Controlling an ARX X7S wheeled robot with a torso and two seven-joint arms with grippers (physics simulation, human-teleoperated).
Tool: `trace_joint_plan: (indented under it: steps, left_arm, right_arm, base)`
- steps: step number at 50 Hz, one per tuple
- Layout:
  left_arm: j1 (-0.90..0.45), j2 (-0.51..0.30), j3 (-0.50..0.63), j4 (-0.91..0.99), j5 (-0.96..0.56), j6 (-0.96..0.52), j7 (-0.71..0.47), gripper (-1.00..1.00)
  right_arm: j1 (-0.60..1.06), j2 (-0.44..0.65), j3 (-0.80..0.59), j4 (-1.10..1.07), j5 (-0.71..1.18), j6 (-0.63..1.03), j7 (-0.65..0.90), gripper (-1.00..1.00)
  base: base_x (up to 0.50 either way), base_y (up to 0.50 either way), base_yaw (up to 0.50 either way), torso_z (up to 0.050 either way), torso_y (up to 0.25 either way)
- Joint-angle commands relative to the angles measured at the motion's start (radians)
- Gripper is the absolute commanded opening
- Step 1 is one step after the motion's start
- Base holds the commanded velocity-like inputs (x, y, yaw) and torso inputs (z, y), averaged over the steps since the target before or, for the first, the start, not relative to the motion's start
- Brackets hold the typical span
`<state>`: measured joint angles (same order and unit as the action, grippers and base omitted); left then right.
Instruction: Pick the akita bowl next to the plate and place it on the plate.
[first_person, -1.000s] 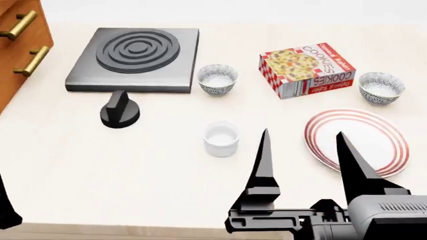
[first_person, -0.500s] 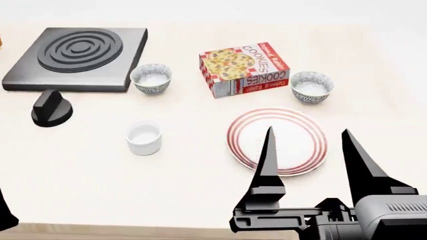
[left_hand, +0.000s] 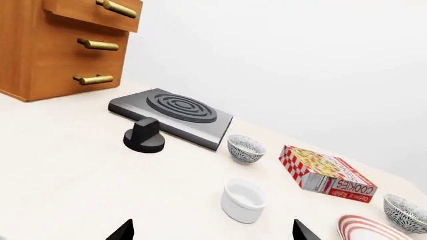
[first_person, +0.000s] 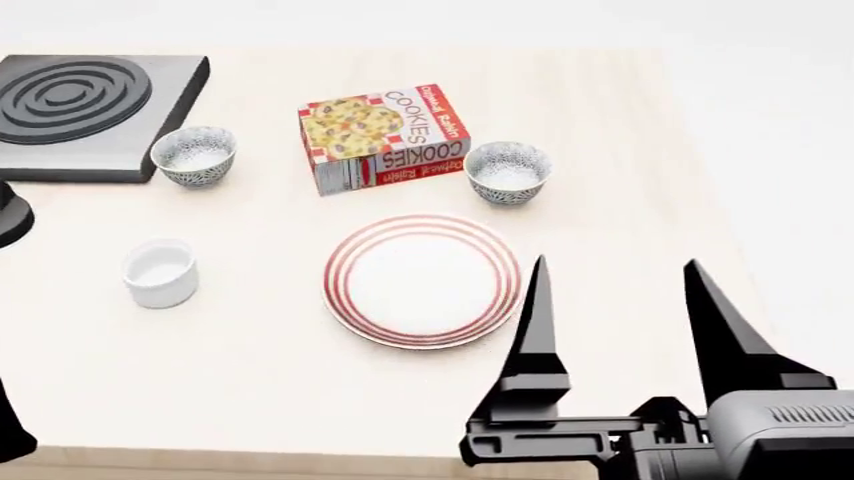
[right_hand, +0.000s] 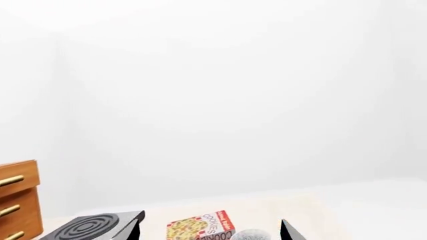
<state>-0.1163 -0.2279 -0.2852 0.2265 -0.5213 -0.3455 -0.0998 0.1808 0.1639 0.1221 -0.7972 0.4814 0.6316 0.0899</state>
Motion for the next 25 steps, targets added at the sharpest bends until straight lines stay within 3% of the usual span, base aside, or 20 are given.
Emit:
trace_joint_plan:
  steps: [1, 4, 25]
  left_arm:
    - [0.001, -0.005, 0.001, 0.0, -0.005, 0.0, -0.006, 1.0]
    - [0.0, -0.005, 0.003, -0.001, -0.005, 0.002, -0.007, 1.0]
    - [0.002, -0.012, 0.01, -0.004, -0.008, 0.011, -0.011, 1.0]
  right_arm:
    - [0.0, 0.02, -0.028, 0.003, -0.004, 0.003, 0.005, 1.0]
    - [-0.003, 0.025, -0.032, 0.002, 0.004, -0.003, -0.005, 1.0]
    - [0.0, 0.045, -0.051, -0.004, 0.004, -0.001, 0.016, 1.0]
  base:
    - [0.0, 0.0, 0.0, 0.0, 0.0]
    - [0.13, 0.0, 0.0, 0.0, 0.0]
    - [0.5, 0.0, 0.0, 0.0, 0.0]
